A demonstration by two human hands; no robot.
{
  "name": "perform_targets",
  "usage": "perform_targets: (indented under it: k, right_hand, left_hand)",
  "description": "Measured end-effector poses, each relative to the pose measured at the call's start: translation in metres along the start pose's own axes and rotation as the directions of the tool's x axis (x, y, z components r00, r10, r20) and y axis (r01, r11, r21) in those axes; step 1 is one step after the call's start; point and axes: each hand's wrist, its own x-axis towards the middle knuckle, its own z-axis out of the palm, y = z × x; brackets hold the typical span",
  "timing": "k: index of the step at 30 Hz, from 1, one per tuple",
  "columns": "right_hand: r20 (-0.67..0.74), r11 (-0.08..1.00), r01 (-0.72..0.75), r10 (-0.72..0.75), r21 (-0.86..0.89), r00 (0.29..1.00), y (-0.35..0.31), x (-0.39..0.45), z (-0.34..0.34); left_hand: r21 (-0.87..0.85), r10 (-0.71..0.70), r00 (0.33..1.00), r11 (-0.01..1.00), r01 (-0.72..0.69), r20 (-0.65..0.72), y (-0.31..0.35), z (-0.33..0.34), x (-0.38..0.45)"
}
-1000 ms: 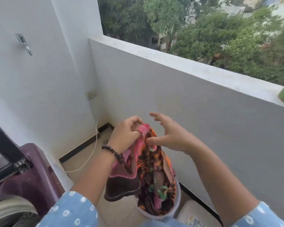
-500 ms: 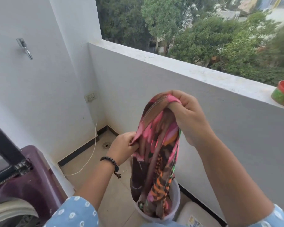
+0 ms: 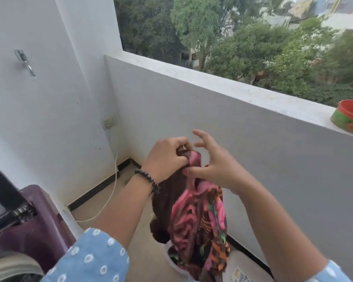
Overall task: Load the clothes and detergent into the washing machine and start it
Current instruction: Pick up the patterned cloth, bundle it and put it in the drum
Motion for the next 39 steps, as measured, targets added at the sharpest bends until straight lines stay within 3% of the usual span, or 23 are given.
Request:
perform_targets:
  k: [3, 6, 12, 15, 19, 23, 24, 27, 29, 31, 35, 39]
  right_hand:
    - [-0.069, 0.996, 0.013, -0.006, 0.09, 0.998, 0.011, 0.006, 0.021]
    - [-0.157, 0.979, 0.003, 0.03, 0.206, 0.987, 0.015, 0.008, 0.018]
    - [-0.216, 0.903, 0.114, -0.025, 0.414, 0.976, -0.007, 0.006, -0.005]
    - [-0.227, 0.881, 0.154, -0.055, 0.447, 0.972, -0.011, 0.004, -0.014]
    - [-0.263, 0.862, 0.161, -0.033, 0.481, 0.964, -0.008, 0.001, -0.023]
    - [-0.253, 0.922, 0.071, 0.03, 0.38, 0.967, 0.016, 0.004, -0.02]
    - [-0.181, 0.936, 0.037, 0.029, 0.349, 0.983, 0.019, 0.003, -0.017]
    - [0.078, 0.977, 0.026, -0.043, 0.211, 0.996, 0.021, -0.002, 0.001]
    - [0.051, 0.981, 0.079, -0.089, 0.18, 0.995, 0.018, -0.003, 0.013]
    - [-0.052, 0.974, 0.138, -0.131, 0.179, 0.99, 0.015, 0.0, 0.013]
    - [-0.126, 0.984, 0.149, -0.136, 0.096, 0.983, 0.01, 0.004, -0.005]
    - [-0.218, 0.972, 0.214, -0.189, 0.095, 0.957, -0.001, 0.002, -0.019]
  left_hand:
    - [-0.125, 0.064, 0.997, 0.99, -0.059, 0.034, 0.019, -0.004, 0.001]
    - [-0.421, 0.026, 0.982, 0.905, 0.056, 0.189, 0.012, -0.009, -0.006]
    - [-0.372, -0.123, 0.88, 0.873, 0.316, 0.459, -0.029, 0.015, -0.023]
    - [-0.394, -0.175, 0.894, 0.85, 0.349, 0.412, -0.044, 0.029, -0.027]
    - [-0.615, -0.196, 0.923, 0.697, 0.369, 0.332, -0.046, 0.023, -0.028]
    - [-0.8, -0.201, 0.962, 0.539, 0.265, 0.184, -0.034, 0.014, -0.023]
    - [-0.792, -0.189, 0.972, 0.569, 0.222, 0.137, -0.028, 0.013, -0.021]
    - [-0.572, -0.036, 0.999, 0.819, 0.048, 0.032, -0.012, 0.013, -0.014]
    - [-0.435, 0.044, 0.998, 0.898, -0.056, -0.038, -0.005, 0.014, -0.011]
    - [-0.486, 0.013, 0.996, 0.873, -0.053, -0.085, -0.002, 0.015, -0.011]
    - [-0.725, -0.028, 0.998, 0.686, 0.055, 0.05, -0.009, 0.02, -0.017]
    - [-0.674, -0.063, 0.97, 0.709, 0.209, 0.234, -0.024, 0.046, -0.028]
